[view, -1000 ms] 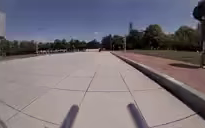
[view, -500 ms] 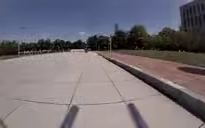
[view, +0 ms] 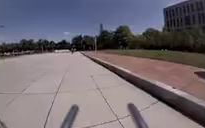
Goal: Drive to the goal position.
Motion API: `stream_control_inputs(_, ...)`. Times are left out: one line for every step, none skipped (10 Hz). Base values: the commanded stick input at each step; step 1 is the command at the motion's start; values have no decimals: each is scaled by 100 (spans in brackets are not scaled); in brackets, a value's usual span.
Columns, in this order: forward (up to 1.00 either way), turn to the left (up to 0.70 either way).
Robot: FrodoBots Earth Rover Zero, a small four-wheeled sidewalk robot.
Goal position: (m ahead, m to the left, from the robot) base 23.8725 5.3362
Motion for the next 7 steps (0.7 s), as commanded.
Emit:
stream_control_inputs(70, 0)
stream_control_inputs(70, 0)
stream_control_inputs(70, 0)
stream_control_inputs(70, 0)
stream_control_inputs(70, 0)
stream_control_inputs(70, 0)
stream_control_inputs(70, 0)
